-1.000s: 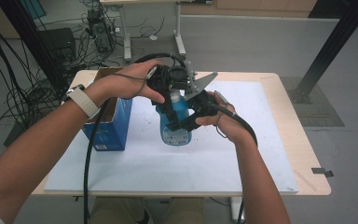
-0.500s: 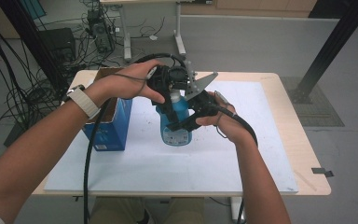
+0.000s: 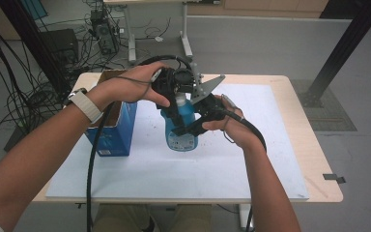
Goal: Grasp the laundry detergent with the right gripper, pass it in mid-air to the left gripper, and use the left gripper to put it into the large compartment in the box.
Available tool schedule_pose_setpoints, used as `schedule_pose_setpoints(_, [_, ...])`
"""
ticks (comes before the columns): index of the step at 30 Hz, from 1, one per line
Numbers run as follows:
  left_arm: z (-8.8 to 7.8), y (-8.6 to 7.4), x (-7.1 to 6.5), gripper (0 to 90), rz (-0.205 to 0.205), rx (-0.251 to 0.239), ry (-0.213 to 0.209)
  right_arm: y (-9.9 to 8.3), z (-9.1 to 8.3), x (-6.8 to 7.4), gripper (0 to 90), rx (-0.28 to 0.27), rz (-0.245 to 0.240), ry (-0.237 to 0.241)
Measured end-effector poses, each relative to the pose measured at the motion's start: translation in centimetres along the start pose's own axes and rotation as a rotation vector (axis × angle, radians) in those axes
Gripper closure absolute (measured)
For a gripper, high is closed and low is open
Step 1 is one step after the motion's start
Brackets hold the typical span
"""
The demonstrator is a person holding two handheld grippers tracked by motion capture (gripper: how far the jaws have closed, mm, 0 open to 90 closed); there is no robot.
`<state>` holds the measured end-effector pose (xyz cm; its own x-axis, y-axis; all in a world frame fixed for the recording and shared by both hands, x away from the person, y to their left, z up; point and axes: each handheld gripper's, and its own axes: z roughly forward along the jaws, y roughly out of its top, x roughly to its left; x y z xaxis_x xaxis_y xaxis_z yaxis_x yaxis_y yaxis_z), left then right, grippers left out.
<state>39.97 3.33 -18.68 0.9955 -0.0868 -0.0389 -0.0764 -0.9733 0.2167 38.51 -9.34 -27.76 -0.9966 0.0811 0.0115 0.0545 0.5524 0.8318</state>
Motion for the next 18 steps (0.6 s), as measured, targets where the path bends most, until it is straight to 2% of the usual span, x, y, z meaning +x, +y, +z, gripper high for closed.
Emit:
schedule_pose_setpoints(11, [-0.1, -0.1, -0.1, 37.4, -0.002, 0.007, 0.004, 0.0, 0.2, 0.2, 41.9, -0.014, -0.015, -0.006])
schedule_pose_setpoints(12, [-0.1, -0.2, -0.1, 37.4, -0.003, 0.020, 0.005, 0.0, 0.2, 0.2, 36.2, -0.022, -0.017, -0.010])
schedule_pose_setpoints(13, [-0.1, -0.3, -0.1, 37.4, -0.008, 0.023, 0.005, -0.2, 0.2, 0.3, 22.1, -0.025, 0.011, -0.015])
schedule_pose_setpoints(14, [-0.1, -0.4, -0.1, 37.4, -0.005, 0.027, 0.005, -0.5, 0.0, 0.2, 15.0, -0.007, 0.032, -0.028])
schedule_pose_setpoints(17, [-0.4, -0.8, -0.1, 37.4, -0.015, 0.023, 0.014, -1.5, -1.0, 0.7, 13.3, 0.017, 0.058, -0.053])
schedule_pose_setpoints(18, [-0.5, -0.9, -0.1, 37.4, -0.018, 0.022, 0.014, -1.9, -1.6, 1.0, 13.2, 0.044, 0.059, -0.072])
